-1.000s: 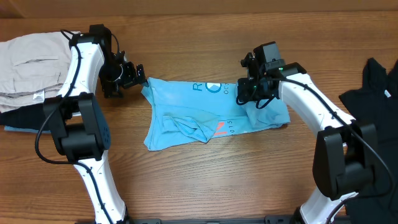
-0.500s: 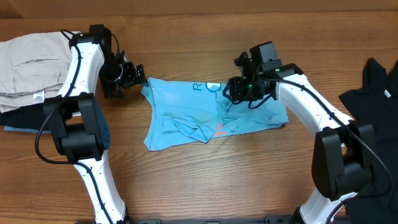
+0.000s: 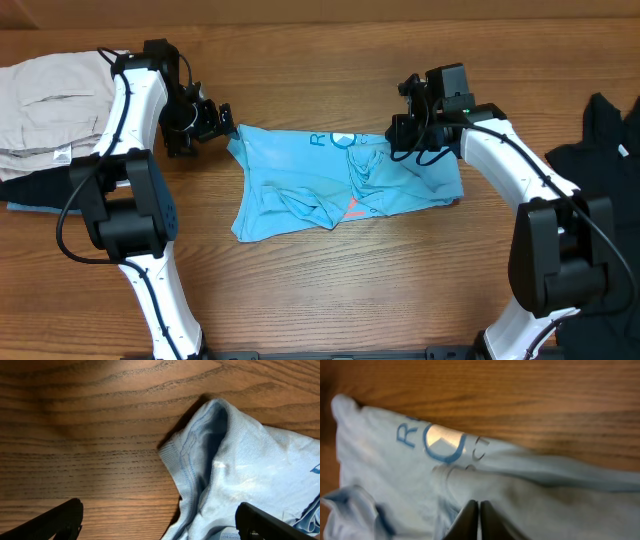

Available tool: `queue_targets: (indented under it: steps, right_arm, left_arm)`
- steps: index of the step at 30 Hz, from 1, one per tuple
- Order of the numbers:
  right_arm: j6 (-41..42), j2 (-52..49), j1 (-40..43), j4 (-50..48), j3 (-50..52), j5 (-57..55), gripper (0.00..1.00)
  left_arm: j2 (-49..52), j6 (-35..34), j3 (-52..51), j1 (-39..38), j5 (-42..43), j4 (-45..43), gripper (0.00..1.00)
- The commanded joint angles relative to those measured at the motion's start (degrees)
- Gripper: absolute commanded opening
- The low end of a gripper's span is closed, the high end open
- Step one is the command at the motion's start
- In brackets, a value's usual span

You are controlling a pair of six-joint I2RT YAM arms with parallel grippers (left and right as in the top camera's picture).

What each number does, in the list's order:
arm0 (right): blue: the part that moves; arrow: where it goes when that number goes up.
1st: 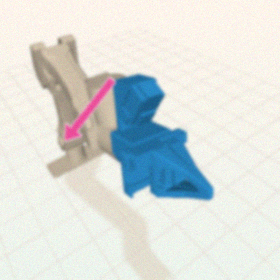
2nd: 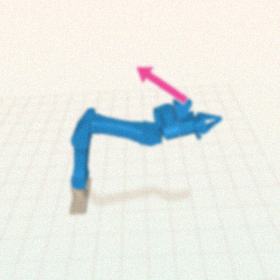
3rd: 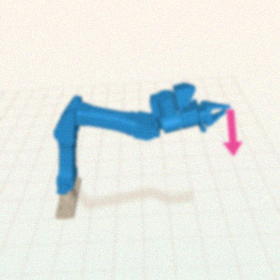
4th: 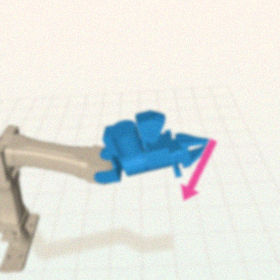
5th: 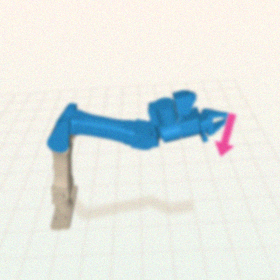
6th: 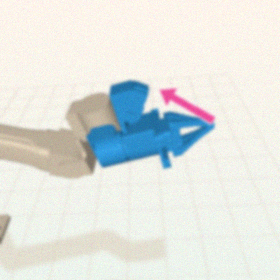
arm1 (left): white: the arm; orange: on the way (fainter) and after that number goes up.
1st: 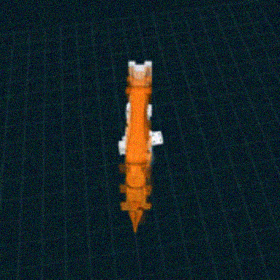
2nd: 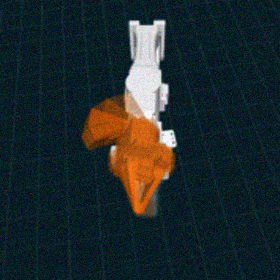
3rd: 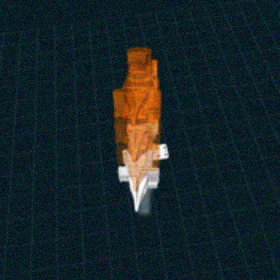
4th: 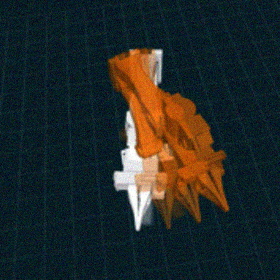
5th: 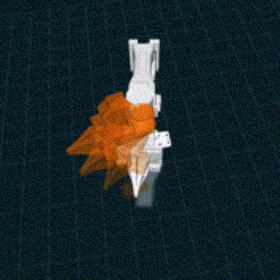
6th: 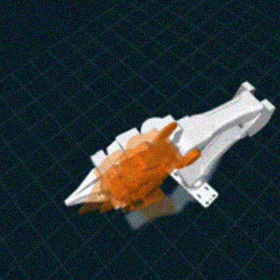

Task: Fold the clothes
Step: 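Carry the strip's right end leftward with right gripper, folding it over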

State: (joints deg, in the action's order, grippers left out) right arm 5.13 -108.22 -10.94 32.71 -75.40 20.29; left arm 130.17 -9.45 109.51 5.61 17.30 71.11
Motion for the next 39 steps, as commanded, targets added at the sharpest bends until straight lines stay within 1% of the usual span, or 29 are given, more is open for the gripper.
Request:
queue_targets:
  steps: [1, 5, 6, 8, 9, 11, 13, 15, 18, 21, 24, 25, 27, 29, 31, 32, 33, 34, 35, 37, 39]
  right_arm:
    - [1.70, -4.24, -0.26, -1.18, 1.14, -2.58, 0.04]
    - [2.47, -6.32, -0.68, 2.27, 1.09, 4.92, 0.04]
    - [2.62, -5.88, -0.68, 8.66, 0.55, 10.25, 0.04]
    - [2.62, -5.22, -0.70, 16.11, 0.20, 13.97, 0.04]
    - [2.60, -5.11, -0.74, 19.54, 0.20, 13.92, 0.04]
    - [2.54, -5.14, -0.83, 22.99, 0.22, 13.86, 0.04]
    - [2.47, -5.14, -1.60, 23.34, 0.33, 13.14, 0.04]
    - [2.56, -5.16, -3.87, 22.43, 0.35, 9.01, 0.05]
    - [2.14, -5.14, -7.45, 19.39, 0.13, 8.31, 0.06]
    - [2.10, -4.63, -8.85, 20.63, -4.83, 2.32, 0.06]
    - [2.21, -4.17, -9.84, 21.57, -10.69, -0.68, 0.06]
    - [4.44, -4.17, -11.13, 21.05, -13.05, -5.73, 0.11]
    - [8.92, -4.20, -14.12, 18.29, -13.40, -12.15, 0.27]
    - [11.89, -4.42, -17.44, 16.63, -13.40, -19.21, 0.30]
    - [14.12, -4.46, -20.52, 16.33, -13.40, -27.41, 0.31]
    - [14.25, -4.68, -21.27, 15.52, -13.40, -33.00, 0.31]
    - [14.27, -4.92, -21.31, 15.10, -13.40, -36.00, 0.30]
    - [14.58, -5.53, -21.27, 14.71, -13.40, -39.28, 0.28]
    - [15.78, -6.58, -19.96, 14.38, -13.40, -41.53, 0.24]
    - [17.38, -7.65, -17.29, 13.84, -13.38, -40.50, 0.18]
    - [17.62, -7.96, -15.02, 13.81, -13.03, -36.89, 0.17]
  left_arm:
    - [-1.44, 0.63, 0.90, -0.35, -0.39, 0.11, 1.00]
    - [-1.44, 0.63, 0.90, -0.35, -0.42, 0.11, 1.00]
    - [-1.44, 0.63, 0.90, -0.35, -0.42, 0.09, 1.00]
    - [-1.44, 0.63, 0.90, -0.35, -0.39, 0.11, 1.00]
    - [-1.44, 0.63, 0.90, -0.35, -0.39, 0.11, 1.00]
    - [-1.44, 0.63, 0.90, -0.35, -0.39, 0.09, 1.00]
    - [-1.44, 0.63, 0.90, -0.35, -0.39, 0.11, 1.00]
    - [-1.44, 0.63, 0.90, -0.37, -0.39, 0.11, 1.00]
    - [-1.44, 0.63, 0.90, -0.37, -0.39, 0.11, 1.00]
    - [-1.44, 0.63, 0.90, -0.37, -0.42, 0.11, 1.00]
    - [-1.44, 0.63, 0.90, -0.37, -0.39, 0.11, 1.00]
    - [-1.44, 0.63, 0.90, -0.37, -0.39, 0.11, 1.00]
    - [-1.44, 0.63, 0.90, -0.37, -0.39, 0.11, 1.00]
    - [-1.44, 0.63, 0.90, -0.37, -0.39, 0.11, 1.00]
    - [-1.44, 0.63, 0.90, -0.37, -0.39, 0.11, 1.00]
    - [-1.44, 0.63, 0.90, -0.37, -0.39, 0.11, 1.00]
    - [-1.44, 0.63, 0.90, -0.37, -0.39, 0.11, 1.00]
    - [-1.44, 0.63, 0.90, -0.37, -0.39, 0.11, 1.00]
    - [-1.44, 0.63, 0.90, -0.37, -0.39, 0.11, 1.00]
    - [-1.44, 0.63, 0.90, -0.37, -0.39, 0.11, 1.00]
    - [-1.44, 0.63, 0.90, -0.37, -0.39, 0.11, 1.00]
